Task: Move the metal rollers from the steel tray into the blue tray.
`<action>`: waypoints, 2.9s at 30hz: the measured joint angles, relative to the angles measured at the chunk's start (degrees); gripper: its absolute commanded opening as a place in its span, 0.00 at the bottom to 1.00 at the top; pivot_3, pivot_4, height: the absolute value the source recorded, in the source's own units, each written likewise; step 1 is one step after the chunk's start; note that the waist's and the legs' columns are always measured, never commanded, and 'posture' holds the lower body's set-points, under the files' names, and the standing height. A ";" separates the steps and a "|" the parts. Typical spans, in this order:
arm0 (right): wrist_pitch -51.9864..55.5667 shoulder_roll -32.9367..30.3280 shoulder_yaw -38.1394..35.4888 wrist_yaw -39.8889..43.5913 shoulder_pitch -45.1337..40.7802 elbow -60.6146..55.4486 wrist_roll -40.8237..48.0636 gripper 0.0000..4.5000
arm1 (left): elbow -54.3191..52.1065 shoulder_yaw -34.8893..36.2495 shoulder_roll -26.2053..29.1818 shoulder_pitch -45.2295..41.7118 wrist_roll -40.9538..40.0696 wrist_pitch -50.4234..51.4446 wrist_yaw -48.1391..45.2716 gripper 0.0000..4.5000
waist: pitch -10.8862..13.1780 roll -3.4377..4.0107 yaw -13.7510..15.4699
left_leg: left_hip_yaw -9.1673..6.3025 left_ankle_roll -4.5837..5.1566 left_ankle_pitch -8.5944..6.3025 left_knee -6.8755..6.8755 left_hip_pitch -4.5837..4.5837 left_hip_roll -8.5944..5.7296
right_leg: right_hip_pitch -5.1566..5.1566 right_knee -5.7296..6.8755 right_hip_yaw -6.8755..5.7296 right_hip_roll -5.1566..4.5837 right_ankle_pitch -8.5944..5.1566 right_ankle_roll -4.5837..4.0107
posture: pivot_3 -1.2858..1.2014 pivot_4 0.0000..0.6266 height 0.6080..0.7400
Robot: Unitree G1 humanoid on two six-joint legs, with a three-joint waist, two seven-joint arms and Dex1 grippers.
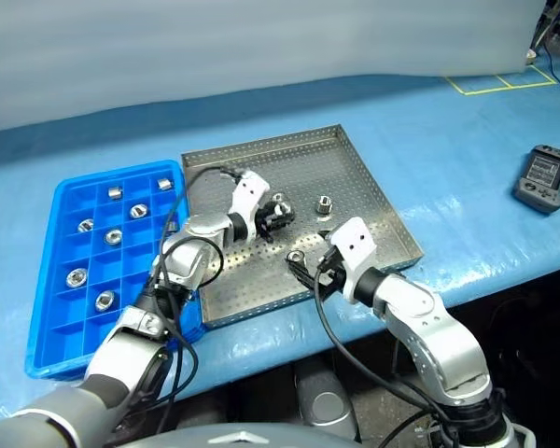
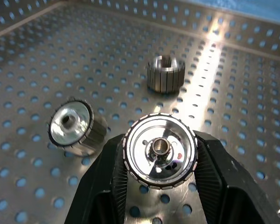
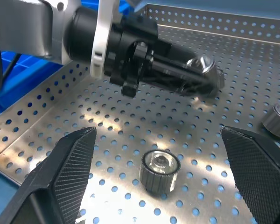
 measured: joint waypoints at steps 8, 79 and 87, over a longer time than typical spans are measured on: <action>-2.25 1.32 5.78 5.89 -9.22 6.96 -0.51 1.00 | -26.93 11.99 7.07 10.33 -2.64 7.56 7.97 0.37 | 0.02 0.04 4.34 | -0.05 0.01 0.01 -0.08 0.11 0.03 | 0.01 0.05 -0.03 0.05 -0.01 -0.03 | 0.53 0.24 1.00; 9.35 3.97 0.98 -7.30 0.19 3.14 -3.06 1.00 | -48.01 -0.49 14.20 37.68 -11.71 4.58 0.66 0.99 | 0.00 -0.09 3.88 | 0.08 -0.14 0.08 0.04 0.07 0.11 | -0.02 0.01 -0.09 0.00 -0.17 -0.53 | 0.45 0.24 1.00; 12.44 7.44 1.09 -10.71 -2.59 8.07 -4.75 1.00 | -49.94 -1.73 15.10 39.07 -12.95 4.36 -0.70 0.99 | 0.00 -0.09 4.27 | 0.07 -0.14 0.08 0.01 0.06 0.11 | -0.03 -0.01 -0.09 0.00 -0.18 -0.54 | 0.46 0.24 1.00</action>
